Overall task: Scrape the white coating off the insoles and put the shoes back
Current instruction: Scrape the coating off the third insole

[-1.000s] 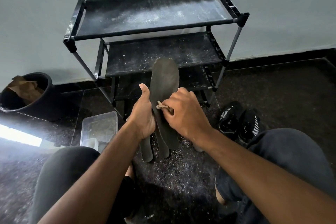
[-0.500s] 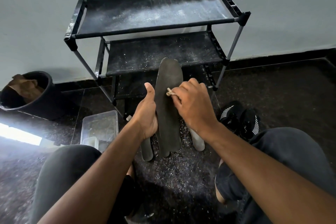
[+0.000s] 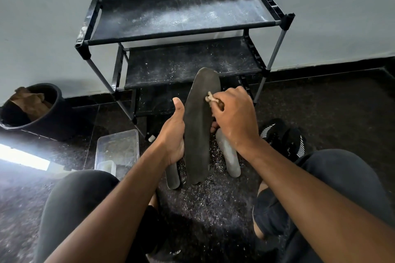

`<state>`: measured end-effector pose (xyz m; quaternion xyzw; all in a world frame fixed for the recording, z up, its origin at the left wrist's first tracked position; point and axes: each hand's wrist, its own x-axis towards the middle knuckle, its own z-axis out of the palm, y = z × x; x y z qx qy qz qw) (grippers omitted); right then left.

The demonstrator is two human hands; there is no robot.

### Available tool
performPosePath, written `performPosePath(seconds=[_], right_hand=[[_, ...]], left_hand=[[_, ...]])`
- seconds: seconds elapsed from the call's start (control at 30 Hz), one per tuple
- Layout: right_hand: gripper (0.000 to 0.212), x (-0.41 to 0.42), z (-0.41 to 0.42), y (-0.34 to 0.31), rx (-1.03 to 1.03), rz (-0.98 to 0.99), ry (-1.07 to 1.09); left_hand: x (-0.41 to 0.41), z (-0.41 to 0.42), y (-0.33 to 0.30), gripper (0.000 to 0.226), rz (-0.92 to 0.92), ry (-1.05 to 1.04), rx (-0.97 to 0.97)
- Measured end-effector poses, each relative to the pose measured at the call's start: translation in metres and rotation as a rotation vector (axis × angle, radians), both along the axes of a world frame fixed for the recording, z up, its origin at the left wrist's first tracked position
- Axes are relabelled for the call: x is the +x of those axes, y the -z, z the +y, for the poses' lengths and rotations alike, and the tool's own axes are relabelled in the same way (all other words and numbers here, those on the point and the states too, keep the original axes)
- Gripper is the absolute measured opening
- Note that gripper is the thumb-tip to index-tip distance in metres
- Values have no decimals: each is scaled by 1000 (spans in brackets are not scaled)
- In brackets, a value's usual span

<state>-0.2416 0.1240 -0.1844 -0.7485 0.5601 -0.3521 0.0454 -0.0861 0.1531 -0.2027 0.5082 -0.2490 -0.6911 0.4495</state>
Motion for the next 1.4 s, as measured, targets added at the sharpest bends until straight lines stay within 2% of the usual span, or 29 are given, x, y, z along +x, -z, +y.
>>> performPosePath(seconds=[0.07, 0.23, 0.33, 0.43, 0.63, 0.77, 0.9, 1.03, 1.13, 1.27, 1.4], right_hand=[[10, 1, 2, 0, 8, -13, 7], [14, 19, 26, 4, 32, 74, -285], [14, 10, 12, 0, 8, 68, -150], [13, -5, -4, -3, 22, -18, -5], [12, 11, 19, 6, -24, 113, -193], [13, 4, 8, 6, -43, 36, -153], [11, 14, 19, 10, -48, 141, -233], [7, 20, 27, 15, 6, 144, -342], [7, 13, 18, 10, -11, 160, -262], [9, 3, 7, 4, -19, 88, -93], [6, 16, 23, 13, 11, 112, -257]], left_hand=[[0, 0, 2, 89, 2, 1, 1], [0, -2, 3, 87, 14, -17, 20], [0, -2, 2, 88, 17, -24, 15], [0, 0, -1, 92, -24, 4, 3], [0, -2, 2, 85, -10, -21, 19], [1, -2, 1, 86, 27, -47, 29], [1, -2, 1, 85, -12, -60, 17], [2, -3, 4, 84, -45, -116, 3], [3, -3, 3, 87, 19, -121, -3], [-2, -1, 1, 85, -28, -92, -13], [-2, -1, 1, 85, -43, -90, -14]])
